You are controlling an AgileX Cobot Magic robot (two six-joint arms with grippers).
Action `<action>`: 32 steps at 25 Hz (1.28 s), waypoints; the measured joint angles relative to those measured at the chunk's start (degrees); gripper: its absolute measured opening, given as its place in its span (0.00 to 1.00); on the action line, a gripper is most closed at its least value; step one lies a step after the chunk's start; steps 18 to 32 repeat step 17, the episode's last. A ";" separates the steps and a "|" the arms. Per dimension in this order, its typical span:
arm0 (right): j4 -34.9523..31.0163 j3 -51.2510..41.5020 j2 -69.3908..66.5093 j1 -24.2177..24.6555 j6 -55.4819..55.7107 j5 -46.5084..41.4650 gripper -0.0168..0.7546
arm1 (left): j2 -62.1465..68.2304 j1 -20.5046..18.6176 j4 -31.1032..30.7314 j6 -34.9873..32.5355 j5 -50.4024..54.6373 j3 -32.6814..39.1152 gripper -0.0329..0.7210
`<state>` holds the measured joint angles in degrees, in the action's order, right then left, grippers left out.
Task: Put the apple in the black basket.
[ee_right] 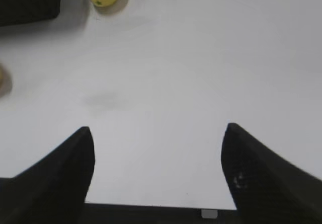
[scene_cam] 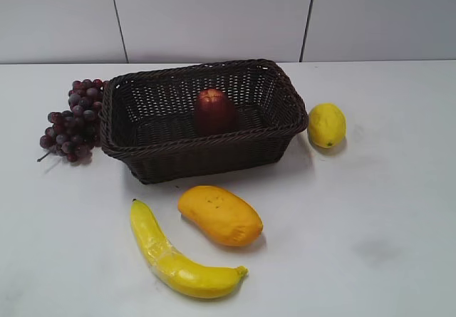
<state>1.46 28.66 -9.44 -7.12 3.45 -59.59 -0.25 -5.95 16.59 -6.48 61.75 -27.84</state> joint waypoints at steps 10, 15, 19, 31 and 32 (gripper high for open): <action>0.00 -0.17 8.55 0.00 0.00 0.00 0.79 | 0.00 0.00 0.00 0.00 0.00 0.00 0.36; 0.00 -0.17 9.57 0.00 0.00 -0.06 0.79 | 0.00 0.00 0.01 0.00 0.00 0.00 0.36; 0.00 -0.17 9.57 0.00 -0.01 -0.06 0.79 | 0.00 0.00 0.01 0.00 0.00 0.00 0.36; 0.00 -0.17 9.57 0.00 -0.01 -0.06 0.79 | 0.00 0.00 0.01 0.00 0.00 0.00 0.36; 0.00 -0.17 9.57 0.00 -0.01 -0.06 0.79 | 0.00 0.00 0.01 0.00 0.00 0.00 0.36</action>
